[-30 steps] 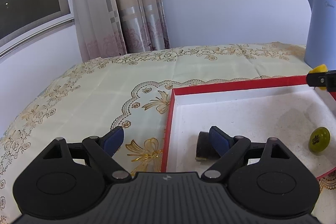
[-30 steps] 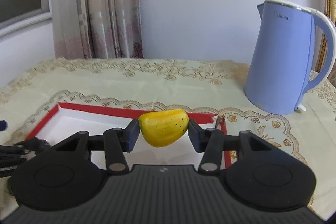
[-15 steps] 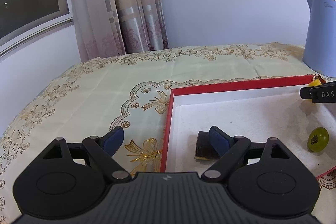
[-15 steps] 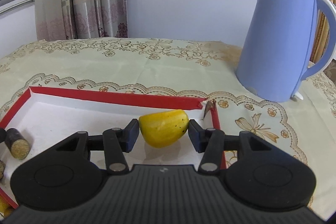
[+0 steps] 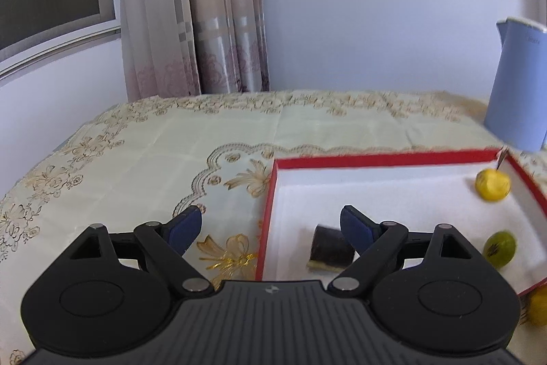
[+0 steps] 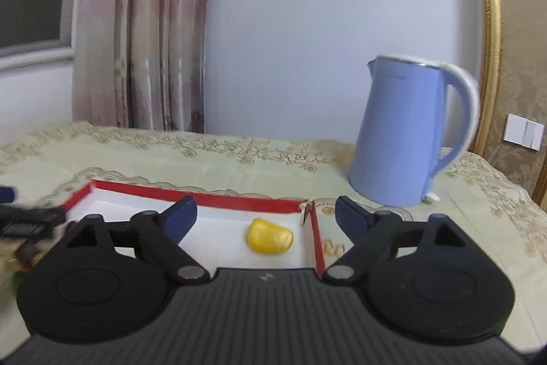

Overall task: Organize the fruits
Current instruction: 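Withdraw both grippers from the tray toward the remaining fruit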

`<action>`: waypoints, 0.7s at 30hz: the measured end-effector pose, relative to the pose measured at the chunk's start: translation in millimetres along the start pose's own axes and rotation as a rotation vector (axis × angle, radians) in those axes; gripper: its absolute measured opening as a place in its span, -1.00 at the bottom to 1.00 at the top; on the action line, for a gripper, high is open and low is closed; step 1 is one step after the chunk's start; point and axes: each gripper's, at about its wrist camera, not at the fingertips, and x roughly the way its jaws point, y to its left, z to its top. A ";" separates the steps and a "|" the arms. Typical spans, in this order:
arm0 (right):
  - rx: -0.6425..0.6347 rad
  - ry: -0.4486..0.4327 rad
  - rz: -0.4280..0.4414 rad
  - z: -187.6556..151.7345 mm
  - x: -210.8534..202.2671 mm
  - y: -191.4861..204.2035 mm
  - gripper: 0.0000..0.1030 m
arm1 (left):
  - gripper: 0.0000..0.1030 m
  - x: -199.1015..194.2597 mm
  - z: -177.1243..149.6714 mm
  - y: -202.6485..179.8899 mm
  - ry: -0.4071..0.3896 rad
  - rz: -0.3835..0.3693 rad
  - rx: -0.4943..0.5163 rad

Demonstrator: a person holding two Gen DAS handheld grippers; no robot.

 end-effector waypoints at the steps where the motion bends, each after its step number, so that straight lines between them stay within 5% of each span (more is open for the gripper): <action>1: 0.012 -0.006 0.009 -5.8 -10.5 -0.1 0.76 | 0.72 -2.1 1.7 0.4 0.013 0.001 -0.001; 6: 0.072 0.016 0.004 -34.9 -39.3 -3.4 1.00 | 0.72 -33.5 -1.4 17.0 0.001 -0.077 -0.048; 14: 0.031 0.088 -0.023 -57.2 -43.9 -7.7 1.00 | 0.72 -70.9 -43.3 37.7 0.010 -0.099 -0.007; 21: 0.021 0.098 -0.035 -63.5 -44.5 -9.4 1.00 | 0.72 -97.7 -76.0 -8.3 0.025 -0.320 0.177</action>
